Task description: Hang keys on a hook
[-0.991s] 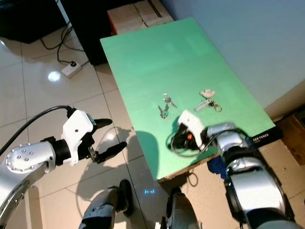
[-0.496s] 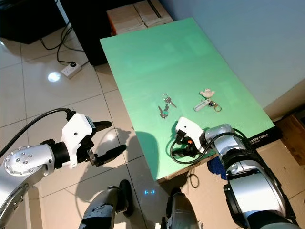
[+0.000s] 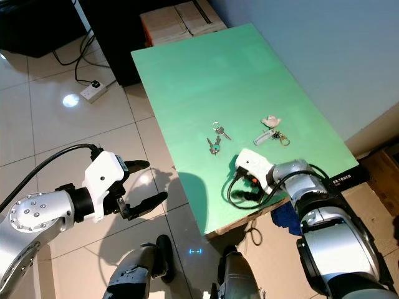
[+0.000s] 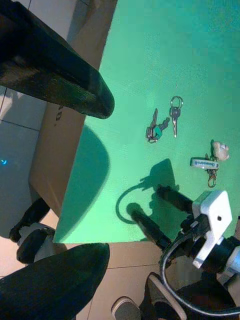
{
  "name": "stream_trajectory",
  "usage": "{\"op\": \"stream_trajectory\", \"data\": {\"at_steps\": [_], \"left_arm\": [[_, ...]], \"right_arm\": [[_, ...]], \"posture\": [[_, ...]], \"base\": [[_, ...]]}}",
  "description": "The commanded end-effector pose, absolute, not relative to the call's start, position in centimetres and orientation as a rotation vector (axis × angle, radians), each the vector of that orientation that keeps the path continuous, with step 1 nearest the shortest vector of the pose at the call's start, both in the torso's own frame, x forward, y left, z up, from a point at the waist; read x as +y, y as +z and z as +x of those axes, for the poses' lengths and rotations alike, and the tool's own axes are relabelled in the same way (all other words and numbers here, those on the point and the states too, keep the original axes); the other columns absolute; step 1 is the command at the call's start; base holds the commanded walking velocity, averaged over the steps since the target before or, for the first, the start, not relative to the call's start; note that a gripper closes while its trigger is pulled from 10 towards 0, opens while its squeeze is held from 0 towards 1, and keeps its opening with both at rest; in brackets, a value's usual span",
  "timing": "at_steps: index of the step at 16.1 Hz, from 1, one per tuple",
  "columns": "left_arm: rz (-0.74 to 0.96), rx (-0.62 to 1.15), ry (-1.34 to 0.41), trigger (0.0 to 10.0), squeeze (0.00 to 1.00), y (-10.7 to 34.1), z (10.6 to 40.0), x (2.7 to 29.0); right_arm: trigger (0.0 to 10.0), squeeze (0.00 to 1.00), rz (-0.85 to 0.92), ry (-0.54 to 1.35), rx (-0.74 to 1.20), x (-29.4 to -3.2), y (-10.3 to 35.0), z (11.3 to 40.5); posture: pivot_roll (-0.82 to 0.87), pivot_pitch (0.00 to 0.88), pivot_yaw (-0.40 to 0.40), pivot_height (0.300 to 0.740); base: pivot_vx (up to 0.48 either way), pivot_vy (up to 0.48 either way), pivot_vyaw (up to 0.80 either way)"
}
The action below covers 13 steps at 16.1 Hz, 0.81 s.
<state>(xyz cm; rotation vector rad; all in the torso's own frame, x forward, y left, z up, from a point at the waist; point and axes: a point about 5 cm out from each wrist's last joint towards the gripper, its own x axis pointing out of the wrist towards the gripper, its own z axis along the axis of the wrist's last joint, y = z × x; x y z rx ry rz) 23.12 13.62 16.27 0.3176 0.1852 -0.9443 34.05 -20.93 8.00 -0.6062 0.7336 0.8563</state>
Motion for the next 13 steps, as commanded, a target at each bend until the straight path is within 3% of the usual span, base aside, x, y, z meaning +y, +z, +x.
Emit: {"op": "stream_trajectory", "data": {"at_steps": [1,8,13], "left_arm": [[0.319,0.211,-0.938,10.0,0.0,15.9,23.1,14.1],[0.311,0.194,-0.932,10.0,0.0,15.7,23.4,13.5],[0.279,0.185,-0.903,10.0,0.0,13.8,23.3,13.0]], "right_arm": [[10.0,1.0,-0.643,0.805,0.721,-21.6,8.0,34.2],[10.0,1.0,-0.519,0.739,0.529,-21.5,10.9,35.7],[10.0,1.0,-0.524,0.502,0.402,-22.4,10.1,35.2]], "posture": [[0.04,0.287,0.06,0.74],[0.01,0.274,0.047,0.74],[0.01,0.128,0.047,0.74]], "base": [[0.0,0.0,0.0],[0.0,0.0,0.0],[0.0,0.0,0.0]]}}
